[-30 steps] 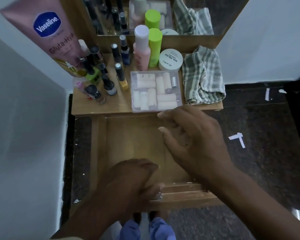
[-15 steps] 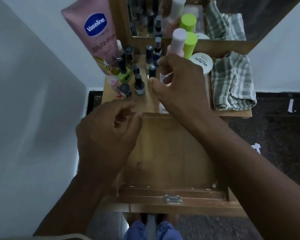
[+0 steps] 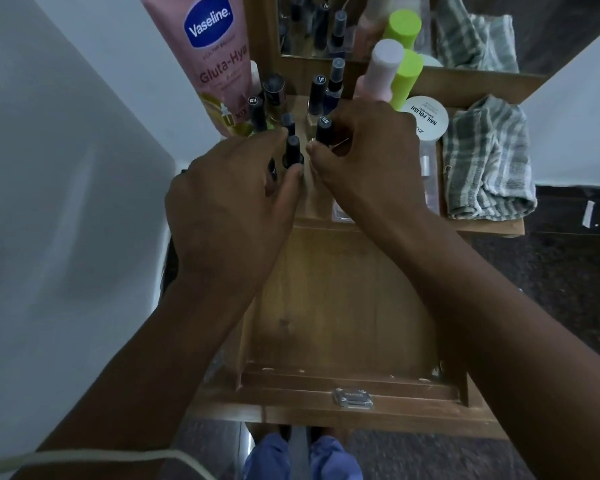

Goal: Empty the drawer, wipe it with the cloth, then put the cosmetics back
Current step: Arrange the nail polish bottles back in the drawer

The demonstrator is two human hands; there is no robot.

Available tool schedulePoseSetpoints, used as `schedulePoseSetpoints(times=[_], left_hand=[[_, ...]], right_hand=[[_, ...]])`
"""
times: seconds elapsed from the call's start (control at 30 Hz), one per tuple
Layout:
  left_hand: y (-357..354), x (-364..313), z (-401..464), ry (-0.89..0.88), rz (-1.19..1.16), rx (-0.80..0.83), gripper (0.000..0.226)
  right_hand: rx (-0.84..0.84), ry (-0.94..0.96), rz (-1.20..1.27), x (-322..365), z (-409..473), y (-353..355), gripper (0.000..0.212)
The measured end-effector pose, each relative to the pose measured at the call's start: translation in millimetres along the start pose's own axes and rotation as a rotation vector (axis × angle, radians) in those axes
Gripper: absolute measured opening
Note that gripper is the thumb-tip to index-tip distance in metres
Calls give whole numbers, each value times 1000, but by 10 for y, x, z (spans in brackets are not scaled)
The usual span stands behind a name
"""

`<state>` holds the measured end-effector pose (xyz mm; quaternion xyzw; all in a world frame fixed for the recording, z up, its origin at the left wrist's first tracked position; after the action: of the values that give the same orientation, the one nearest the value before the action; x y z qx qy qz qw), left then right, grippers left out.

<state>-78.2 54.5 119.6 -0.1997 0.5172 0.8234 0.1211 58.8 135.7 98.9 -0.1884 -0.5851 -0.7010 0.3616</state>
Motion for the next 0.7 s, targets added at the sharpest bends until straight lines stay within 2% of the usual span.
schedulePoseSetpoints(times=[0.23, 0.43, 0.57, 0.7], left_hand=[[-43, -24, 133, -66, 130, -39, 36], [-140, -18, 230, -103, 196, 62, 37], [-148, -81, 245, -129, 326, 59, 32], [-137, -109, 280, -125, 327, 107, 32]], right_hand=[[-48, 0, 78, 65, -10, 142, 17], [-52, 3, 152, 112, -98, 309, 18], [-28, -37, 155, 65, -188, 347, 18], [-16, -63, 153, 29, -267, 381, 21]])
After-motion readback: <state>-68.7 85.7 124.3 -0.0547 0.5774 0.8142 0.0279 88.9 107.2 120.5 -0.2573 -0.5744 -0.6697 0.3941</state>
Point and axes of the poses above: each hand's wrist, its own z-axis towards the middle knuckle, its own y-axis out of the back of the hand, x = y × z, the point moved 1 cm from there along z, towards the middle knuckle, and after that the axes turned 6 degrees about z, right-handed, at the moved point
